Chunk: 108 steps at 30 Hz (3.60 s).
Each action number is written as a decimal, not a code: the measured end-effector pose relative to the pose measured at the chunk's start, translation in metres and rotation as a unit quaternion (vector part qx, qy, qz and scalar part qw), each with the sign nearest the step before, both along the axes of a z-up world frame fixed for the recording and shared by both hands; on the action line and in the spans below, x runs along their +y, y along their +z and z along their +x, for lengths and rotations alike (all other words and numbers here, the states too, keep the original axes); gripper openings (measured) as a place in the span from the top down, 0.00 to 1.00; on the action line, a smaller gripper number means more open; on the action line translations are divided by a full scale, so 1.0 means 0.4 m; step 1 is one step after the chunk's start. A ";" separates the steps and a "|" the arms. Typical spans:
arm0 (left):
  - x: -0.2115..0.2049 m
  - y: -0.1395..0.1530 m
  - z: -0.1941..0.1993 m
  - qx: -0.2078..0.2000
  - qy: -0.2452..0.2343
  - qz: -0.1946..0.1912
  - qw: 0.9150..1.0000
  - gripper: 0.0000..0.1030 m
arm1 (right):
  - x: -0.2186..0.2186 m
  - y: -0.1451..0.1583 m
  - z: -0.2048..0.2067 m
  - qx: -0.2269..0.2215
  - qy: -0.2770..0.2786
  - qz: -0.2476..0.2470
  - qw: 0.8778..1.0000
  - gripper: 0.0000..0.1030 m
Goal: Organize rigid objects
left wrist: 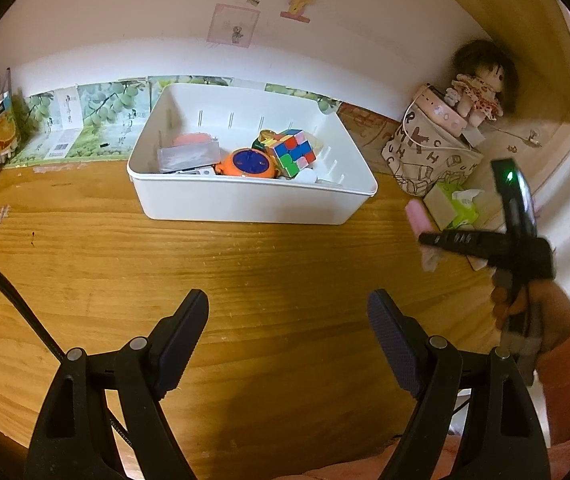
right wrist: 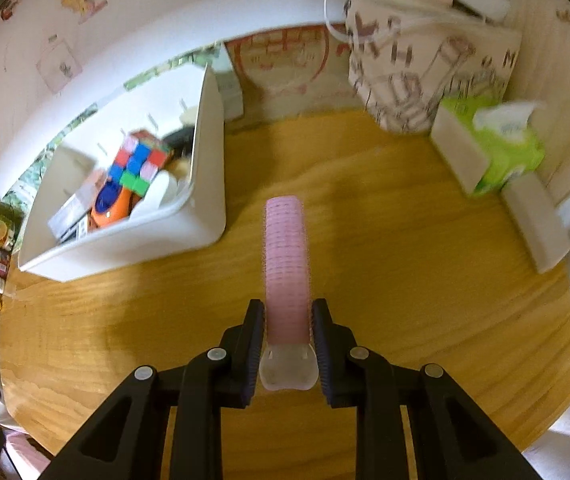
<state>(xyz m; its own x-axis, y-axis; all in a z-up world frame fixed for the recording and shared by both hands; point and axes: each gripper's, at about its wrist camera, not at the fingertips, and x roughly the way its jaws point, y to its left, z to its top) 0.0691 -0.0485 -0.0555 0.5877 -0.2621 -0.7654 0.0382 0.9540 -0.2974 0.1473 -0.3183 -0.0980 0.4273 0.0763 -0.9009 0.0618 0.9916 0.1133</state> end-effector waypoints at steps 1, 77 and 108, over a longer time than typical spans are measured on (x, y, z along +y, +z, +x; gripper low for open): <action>0.000 -0.001 0.001 0.001 0.001 -0.001 1.000 0.18 | 0.006 0.010 0.012 -0.005 0.001 -0.003 1.000 0.76; 0.089 0.034 -0.076 0.015 0.100 0.021 0.995 0.18 | 0.287 0.019 -0.141 0.046 0.157 0.046 0.985 0.21; 0.092 0.187 -0.112 -0.056 0.104 0.127 0.985 0.00 | 0.373 0.264 -0.347 -0.075 0.118 0.018 0.990 0.00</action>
<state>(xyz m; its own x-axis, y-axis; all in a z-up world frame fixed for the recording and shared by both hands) 0.0242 -0.0119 0.0192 0.6927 0.0639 -0.7184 -0.1470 0.9877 -0.0539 0.0084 -0.1689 0.0076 0.5222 0.2215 -0.8236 -0.1909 0.9715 0.1402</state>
